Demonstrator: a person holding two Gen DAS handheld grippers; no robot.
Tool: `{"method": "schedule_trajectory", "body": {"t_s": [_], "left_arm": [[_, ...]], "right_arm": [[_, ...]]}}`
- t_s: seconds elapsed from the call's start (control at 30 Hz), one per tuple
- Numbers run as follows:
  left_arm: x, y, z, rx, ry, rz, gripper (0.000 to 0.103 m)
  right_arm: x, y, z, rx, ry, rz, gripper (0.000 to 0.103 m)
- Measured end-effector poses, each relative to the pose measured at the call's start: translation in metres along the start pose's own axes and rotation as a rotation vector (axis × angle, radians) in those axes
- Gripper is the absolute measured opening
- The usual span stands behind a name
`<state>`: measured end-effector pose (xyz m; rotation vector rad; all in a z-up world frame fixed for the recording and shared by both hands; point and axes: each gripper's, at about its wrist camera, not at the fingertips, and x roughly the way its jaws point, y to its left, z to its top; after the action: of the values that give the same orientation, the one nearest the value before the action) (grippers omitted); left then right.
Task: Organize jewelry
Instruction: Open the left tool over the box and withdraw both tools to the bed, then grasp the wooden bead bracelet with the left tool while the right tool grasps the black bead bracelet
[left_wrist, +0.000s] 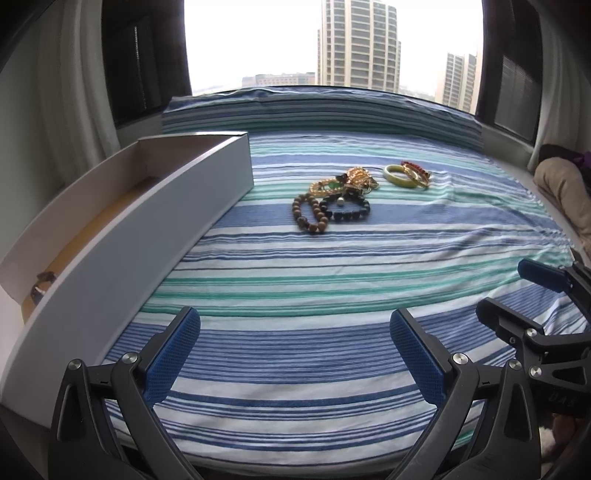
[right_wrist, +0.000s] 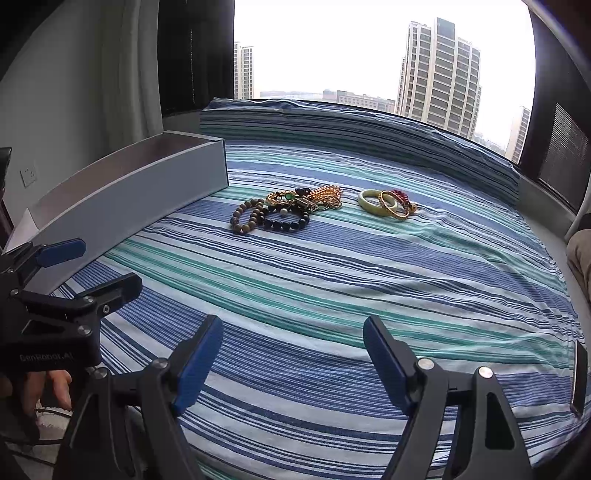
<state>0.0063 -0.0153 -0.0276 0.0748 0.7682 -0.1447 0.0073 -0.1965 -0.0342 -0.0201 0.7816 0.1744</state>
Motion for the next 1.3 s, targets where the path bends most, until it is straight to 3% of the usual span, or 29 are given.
{"method": "schedule_trajectory", "body": {"t_s": [0.47, 0.73, 0.97, 1.03, 1.1, 1.17, 1.23, 1.27, 1.3], "left_arm": [[0.04, 0.022, 0.007, -0.071, 0.127, -0.053, 0.102], [0.098, 0.034, 0.066, -0.138, 0.168, -0.127, 0.102], [0.173, 0.022, 0.094, -0.102, 0.206, -0.062, 0.1], [0.189, 0.018, 0.095, -0.077, 0.217, -0.029, 0.093], [0.203, 0.016, 0.092, -0.067, 0.248, -0.012, 0.076], [0.205, 0.015, 0.089, -0.072, 0.237, -0.008, 0.069], [0.2, 0.011, 0.085, -0.033, 0.205, 0.0, 0.041], [0.197, 0.009, 0.083, -0.014, 0.202, -0.023, 0.011], [0.195, 0.008, 0.082, -0.001, 0.209, -0.031, 0.012]], "right_arm": [[0.002, -0.003, -0.004, 0.015, 0.006, -0.007, 0.08], [0.017, -0.011, -0.005, 0.05, 0.042, 0.011, 0.08], [0.019, -0.014, -0.009, 0.053, 0.05, 0.016, 0.08], [0.021, -0.018, -0.009, 0.064, 0.054, 0.014, 0.08], [0.023, -0.023, -0.009, 0.076, 0.058, 0.013, 0.08], [0.025, -0.027, -0.009, 0.086, 0.062, 0.011, 0.08], [0.027, -0.032, -0.008, 0.094, 0.064, 0.012, 0.08], [0.028, -0.033, -0.006, 0.097, 0.066, 0.014, 0.08], [0.029, -0.035, -0.005, 0.098, 0.069, 0.019, 0.08]]}}
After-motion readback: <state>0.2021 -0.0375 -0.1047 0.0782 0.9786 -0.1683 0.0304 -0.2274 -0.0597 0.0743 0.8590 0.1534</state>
